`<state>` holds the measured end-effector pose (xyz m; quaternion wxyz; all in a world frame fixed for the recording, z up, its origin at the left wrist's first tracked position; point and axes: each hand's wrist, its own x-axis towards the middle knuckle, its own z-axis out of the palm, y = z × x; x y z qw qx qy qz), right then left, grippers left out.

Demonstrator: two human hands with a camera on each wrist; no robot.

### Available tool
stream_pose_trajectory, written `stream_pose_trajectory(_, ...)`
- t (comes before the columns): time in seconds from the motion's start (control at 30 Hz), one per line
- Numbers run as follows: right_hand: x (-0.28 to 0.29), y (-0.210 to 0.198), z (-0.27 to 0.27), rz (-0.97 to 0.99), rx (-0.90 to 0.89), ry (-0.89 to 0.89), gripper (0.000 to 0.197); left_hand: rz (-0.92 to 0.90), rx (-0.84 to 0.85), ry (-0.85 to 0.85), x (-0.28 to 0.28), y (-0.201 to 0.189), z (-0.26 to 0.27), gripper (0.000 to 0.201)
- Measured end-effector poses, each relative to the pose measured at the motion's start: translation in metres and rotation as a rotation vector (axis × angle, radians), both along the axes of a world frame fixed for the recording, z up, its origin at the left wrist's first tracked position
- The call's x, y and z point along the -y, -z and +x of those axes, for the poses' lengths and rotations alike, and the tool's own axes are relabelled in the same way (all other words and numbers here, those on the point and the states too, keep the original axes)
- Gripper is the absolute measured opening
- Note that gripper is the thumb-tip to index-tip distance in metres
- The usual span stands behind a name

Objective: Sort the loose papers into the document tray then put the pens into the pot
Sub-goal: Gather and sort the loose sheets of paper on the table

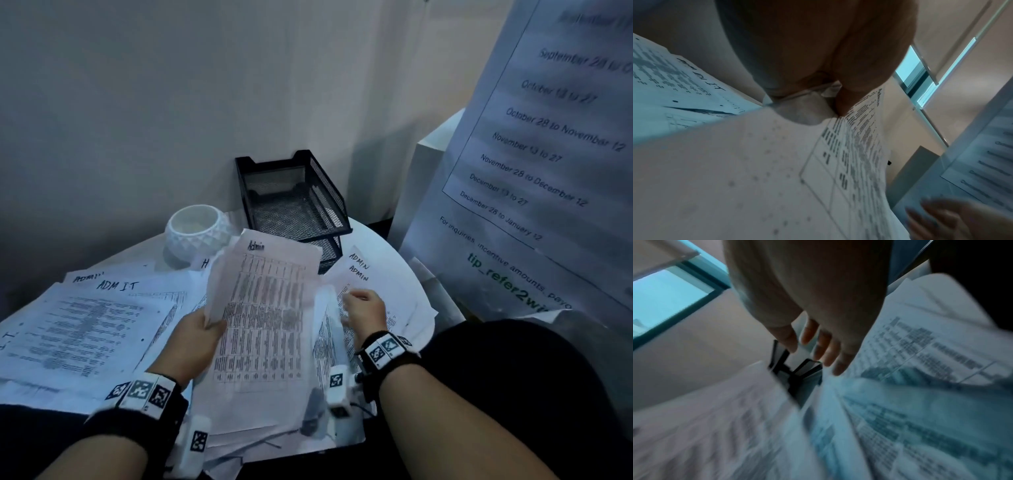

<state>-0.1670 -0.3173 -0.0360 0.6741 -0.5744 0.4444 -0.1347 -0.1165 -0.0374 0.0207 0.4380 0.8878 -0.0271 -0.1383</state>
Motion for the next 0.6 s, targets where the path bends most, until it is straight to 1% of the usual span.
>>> stream_pose_trajectory(0.07, 0.027, 0.013, -0.010, -0.076, -0.166, 0.117, 0.031, -0.007, -0.001, -0.043, -0.004, 0.001, 0.004, 0.008)
stream_pose_trajectory(0.1, 0.039, 0.018, -0.016, -0.087, -0.236, 0.144, 0.034, -0.020, -0.009, -0.063, -0.005, 0.002, 0.006, 0.007)
stream_pose_trajectory(0.17, 0.059, 0.035, -0.024, -0.090, -0.400, 0.107, 0.023, -0.029, -0.018, -0.097, -0.009, 0.004, 0.008, 0.007)
stream_pose_trajectory(0.2, 0.070, 0.051, -0.023, -0.103, -0.475, 0.091, 0.023, -0.026, -0.016, -0.102, -0.010, 0.005, 0.009, 0.009)
stream_pose_trajectory(0.23, 0.080, 0.066, -0.021, -0.123, -0.549, 0.076, 0.029, -0.022, -0.010, -0.103, -0.012, 0.008, 0.010, 0.014)
stream_pose_trajectory(0.27, 0.087, 0.081, -0.019, -0.131, -0.586, 0.081, 0.036, -0.014, -0.005, -0.103, -0.013, 0.009, 0.010, 0.016)
stream_pose_trajectory(0.33, 0.093, 0.099, -0.014, -0.114, -0.566, 0.103, 0.049, -0.014, -0.004, -0.106, -0.015, 0.011, 0.010, 0.012)
stream_pose_trajectory(0.4, 0.077, 0.081, -0.017, -0.124, -0.526, 0.122, 0.056, -0.024, -0.006, -0.110, -0.017, 0.014, 0.012, 0.011)
stream_pose_trajectory(0.43, 0.067, 0.064, -0.020, -0.137, -0.507, 0.137, 0.055, -0.030, -0.005, -0.109, -0.018, 0.015, 0.013, 0.012)
stream_pose_trajectory(0.53, 0.061, 0.050, -0.024, -0.179, -0.465, 0.153, 0.030, -0.045, -0.001, -0.111, -0.018, 0.015, 0.012, 0.008)
stream_pose_trajectory(0.6, 0.056, 0.037, -0.027, -0.224, -0.410, 0.178, 0.025, -0.056, -0.001, -0.118, -0.017, 0.013, 0.012, 0.007)
